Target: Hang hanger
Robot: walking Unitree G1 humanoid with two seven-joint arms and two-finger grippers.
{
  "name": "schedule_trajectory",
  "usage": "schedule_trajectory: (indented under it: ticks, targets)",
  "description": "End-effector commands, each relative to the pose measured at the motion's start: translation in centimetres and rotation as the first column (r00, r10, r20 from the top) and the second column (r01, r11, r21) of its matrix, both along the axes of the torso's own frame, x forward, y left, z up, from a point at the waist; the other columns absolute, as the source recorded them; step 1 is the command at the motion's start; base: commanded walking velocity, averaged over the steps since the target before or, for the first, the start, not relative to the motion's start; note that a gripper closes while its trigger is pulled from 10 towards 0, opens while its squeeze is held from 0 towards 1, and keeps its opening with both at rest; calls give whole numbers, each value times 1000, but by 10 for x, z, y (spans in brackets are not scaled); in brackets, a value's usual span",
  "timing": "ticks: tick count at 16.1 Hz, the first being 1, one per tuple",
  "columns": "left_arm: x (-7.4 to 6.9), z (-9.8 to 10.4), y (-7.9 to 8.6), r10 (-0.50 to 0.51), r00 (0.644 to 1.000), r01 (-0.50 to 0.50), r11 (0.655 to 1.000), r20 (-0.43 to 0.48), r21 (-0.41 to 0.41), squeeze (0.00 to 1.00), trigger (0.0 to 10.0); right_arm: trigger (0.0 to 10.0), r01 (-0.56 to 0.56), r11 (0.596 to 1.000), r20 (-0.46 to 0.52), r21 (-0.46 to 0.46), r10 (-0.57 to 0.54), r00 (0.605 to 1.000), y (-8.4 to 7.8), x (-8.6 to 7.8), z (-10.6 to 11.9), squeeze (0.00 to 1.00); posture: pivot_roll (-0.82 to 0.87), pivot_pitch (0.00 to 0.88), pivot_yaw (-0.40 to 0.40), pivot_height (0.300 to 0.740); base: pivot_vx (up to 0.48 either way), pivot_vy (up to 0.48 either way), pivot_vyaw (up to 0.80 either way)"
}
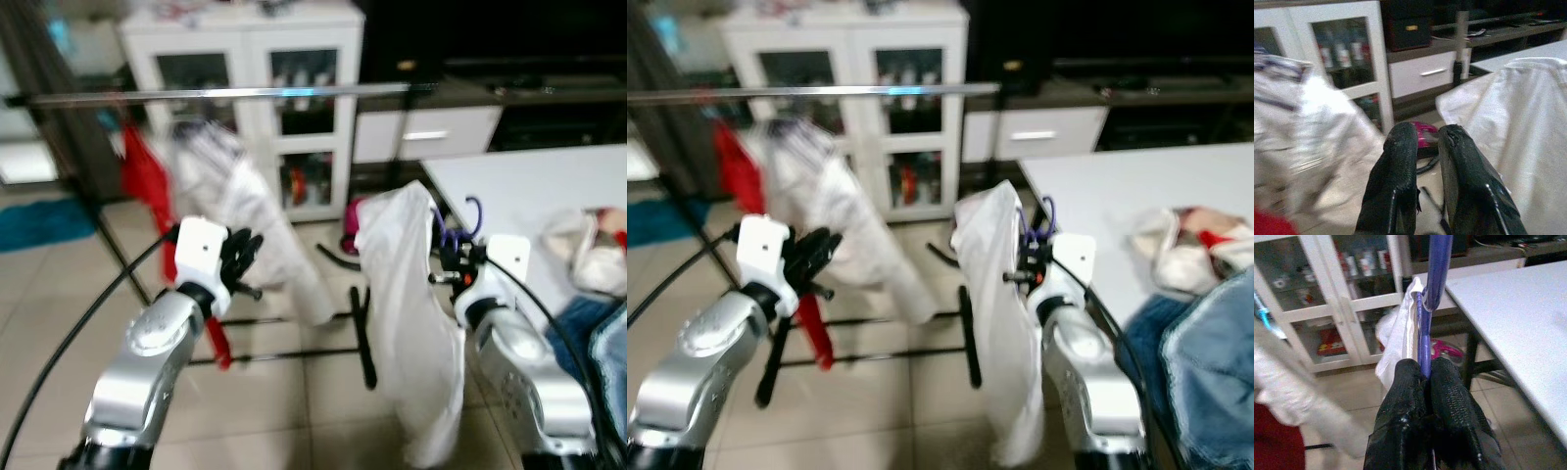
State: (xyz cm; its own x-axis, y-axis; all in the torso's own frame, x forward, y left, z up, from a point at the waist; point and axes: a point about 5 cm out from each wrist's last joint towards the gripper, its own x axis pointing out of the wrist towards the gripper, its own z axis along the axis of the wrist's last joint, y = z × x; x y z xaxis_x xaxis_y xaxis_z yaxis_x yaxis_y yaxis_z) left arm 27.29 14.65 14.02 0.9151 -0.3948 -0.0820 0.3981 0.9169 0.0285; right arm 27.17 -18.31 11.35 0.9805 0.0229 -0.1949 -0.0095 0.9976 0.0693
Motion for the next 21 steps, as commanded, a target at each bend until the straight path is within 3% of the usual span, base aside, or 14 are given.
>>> schedule_trajectory:
  ticks: [1, 6, 16, 21]
  targets:
    - [1, 4, 6, 9, 1000, -10, 1000, 16, 20, 0, 10000, 10000, -35, 999, 59, 15, 34, 998, 7, 4, 13, 0, 57, 0, 30, 740, 480, 0, 0]
    - [0, 3, 5, 3, 1000, -3, 1000, 15, 25, 0, 10000, 10000, -116, 993, 58, -34, 118, 991, 15, 4, 15, 0, 59, 0, 25, 740, 456, 0, 480]
    - [0, 5, 3, -25, 999, 24, 999, 20, 38, 0, 10000, 10000, -80, 996, 135, -42, 85, 987, 11, 10, 29, 0, 65, 0, 29, 740, 467, 0, 80]
    - [-13, 19, -16, -221, 971, 228, 971, 90, -77, 0, 10000, 10000, -65, 997, 284, -45, 76, 956, 10, 16, 53, 0, 71, 0, 25, 740, 82, 0, 0]
